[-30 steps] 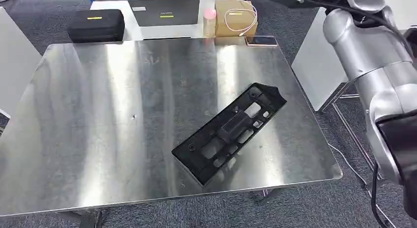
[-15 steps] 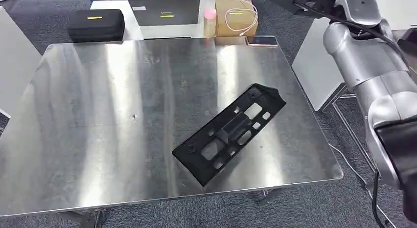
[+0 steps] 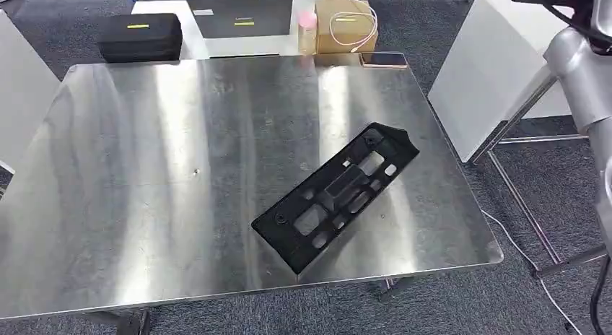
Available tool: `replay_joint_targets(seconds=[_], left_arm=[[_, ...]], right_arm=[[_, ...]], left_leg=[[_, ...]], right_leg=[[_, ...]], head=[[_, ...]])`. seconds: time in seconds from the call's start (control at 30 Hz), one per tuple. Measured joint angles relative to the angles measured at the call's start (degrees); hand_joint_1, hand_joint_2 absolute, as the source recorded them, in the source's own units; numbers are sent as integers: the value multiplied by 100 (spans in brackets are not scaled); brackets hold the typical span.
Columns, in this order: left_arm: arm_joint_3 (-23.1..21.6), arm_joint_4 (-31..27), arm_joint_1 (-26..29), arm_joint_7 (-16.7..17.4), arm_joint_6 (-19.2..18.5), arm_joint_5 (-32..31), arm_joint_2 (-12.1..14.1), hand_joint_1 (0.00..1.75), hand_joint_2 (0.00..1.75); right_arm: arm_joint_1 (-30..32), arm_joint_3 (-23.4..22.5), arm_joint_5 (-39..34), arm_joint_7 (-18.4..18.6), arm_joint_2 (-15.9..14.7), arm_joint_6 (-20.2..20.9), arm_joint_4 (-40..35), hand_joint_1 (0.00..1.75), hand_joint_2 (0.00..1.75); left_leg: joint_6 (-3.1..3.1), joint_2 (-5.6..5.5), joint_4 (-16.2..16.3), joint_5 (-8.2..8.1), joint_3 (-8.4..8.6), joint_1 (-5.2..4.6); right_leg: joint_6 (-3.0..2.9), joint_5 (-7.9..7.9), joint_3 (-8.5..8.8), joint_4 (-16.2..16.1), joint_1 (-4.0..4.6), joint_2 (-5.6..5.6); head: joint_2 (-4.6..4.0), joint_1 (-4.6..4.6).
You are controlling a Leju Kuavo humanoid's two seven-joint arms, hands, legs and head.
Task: Take the parts from the cabinet and place them on the table.
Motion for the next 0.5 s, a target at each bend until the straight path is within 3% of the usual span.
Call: replay_joint_targets(seconds=[0.2, 0.4, 0.43, 0.5], left_arm=[[4, 0, 12, -144, -11, -9, -4, 0, 0], [46, 0, 59, -160, -42, -46, -9, 0, 0], [57, 0, 62, -160, -42, -46, -15, 0, 0], [96, 2, 68, -170, -39, -46, -37, 0, 0]], right_arm=[[876, -392, -429, -533, -844, -533, -693, 0, 0], [3104, -1472, -728, -295, -1962, -812, -2295, 0, 0], [3482, -1716, -635, -215, -2129, -856, -2572, 0, 0], [4284, -2291, -405, -133, -2386, -904, -3100, 0, 0]], left_leg=[[60, -25, 28, -47, 5, -41], [207, -83, 69, -109, 28, -100], [258, -82, -37, -57, 107, -50], [298, -89, -78, -39, 159, -36]], right_leg=[[39, -22, 38, -13, -35, -17], [180, -38, 162, -90, -69, -67], [178, -72, 163, -93, -81, -67], [81, -370, 4, 345, -103, -36]], head=[[0, 0], [0, -11], [0, -13], [0, 54]])
